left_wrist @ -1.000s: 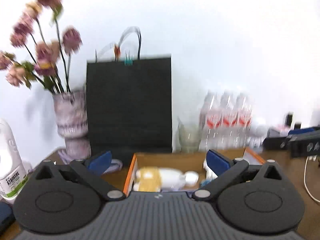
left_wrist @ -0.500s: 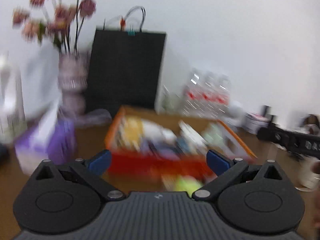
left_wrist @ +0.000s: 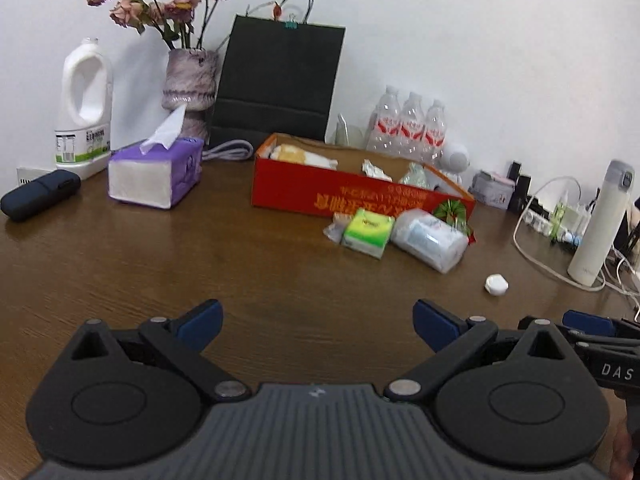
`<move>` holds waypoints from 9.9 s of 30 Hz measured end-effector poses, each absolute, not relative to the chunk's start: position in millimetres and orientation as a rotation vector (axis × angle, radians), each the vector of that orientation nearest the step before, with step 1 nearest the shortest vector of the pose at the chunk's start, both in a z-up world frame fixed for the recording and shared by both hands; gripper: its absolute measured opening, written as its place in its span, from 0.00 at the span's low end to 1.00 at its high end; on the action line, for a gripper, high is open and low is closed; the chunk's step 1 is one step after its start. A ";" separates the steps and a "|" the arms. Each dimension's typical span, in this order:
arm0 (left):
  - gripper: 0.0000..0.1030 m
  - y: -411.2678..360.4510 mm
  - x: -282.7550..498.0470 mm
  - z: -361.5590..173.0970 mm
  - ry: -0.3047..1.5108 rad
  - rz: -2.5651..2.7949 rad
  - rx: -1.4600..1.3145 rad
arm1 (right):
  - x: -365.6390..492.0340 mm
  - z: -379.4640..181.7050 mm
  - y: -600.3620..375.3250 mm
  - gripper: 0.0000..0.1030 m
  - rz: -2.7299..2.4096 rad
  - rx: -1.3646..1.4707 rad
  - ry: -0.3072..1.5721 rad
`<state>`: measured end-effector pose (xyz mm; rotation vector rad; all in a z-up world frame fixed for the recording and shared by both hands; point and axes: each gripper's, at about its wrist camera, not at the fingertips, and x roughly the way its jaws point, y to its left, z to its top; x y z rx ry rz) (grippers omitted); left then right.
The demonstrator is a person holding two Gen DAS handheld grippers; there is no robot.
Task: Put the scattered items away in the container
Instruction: 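Withdraw both tools from the box back over the desk, then grasp the green tissue pack with the left gripper while the right grasps the white wet-wipe pack, then carry the tissue pack and wet-wipe pack into the box and release both, then withdraw both tools from the box back over the desk, then grasp a clear packet with the left gripper while the right grasps a clear packet with dark bead, then carry both clear packets into the box and release them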
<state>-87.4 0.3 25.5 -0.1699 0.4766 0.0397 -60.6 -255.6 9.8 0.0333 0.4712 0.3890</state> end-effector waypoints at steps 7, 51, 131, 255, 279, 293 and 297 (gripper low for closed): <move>1.00 -13.6 -48.0 29.1 0.456 -0.010 -0.096 | -12.8 22.6 -253.8 0.82 0.404 -0.001 0.481; 0.60 4.0 0.9 12.5 0.757 -0.191 0.009 | -8.3 29.9 -170.4 0.80 0.585 -0.282 0.807; 0.55 48.9 284.1 100.1 0.937 -0.006 -0.023 | 332.3 100.3 -132.5 0.75 0.376 -0.033 1.155; 0.15 -51.1 -139.0 51.2 0.162 -0.077 -0.028 | -122.1 58.4 -222.9 0.13 0.387 -0.032 0.129; 0.16 17.3 309.6 81.6 0.831 -0.095 -0.192 | 347.1 96.8 -152.4 0.13 0.345 0.010 0.954; 0.44 21.7 329.6 68.5 0.915 -0.092 -0.156 | 387.8 66.6 -135.4 0.32 0.249 -0.084 1.051; 0.55 29.7 316.5 94.9 0.899 -0.058 -0.162 | 372.4 91.4 -142.7 0.36 0.274 -0.054 1.041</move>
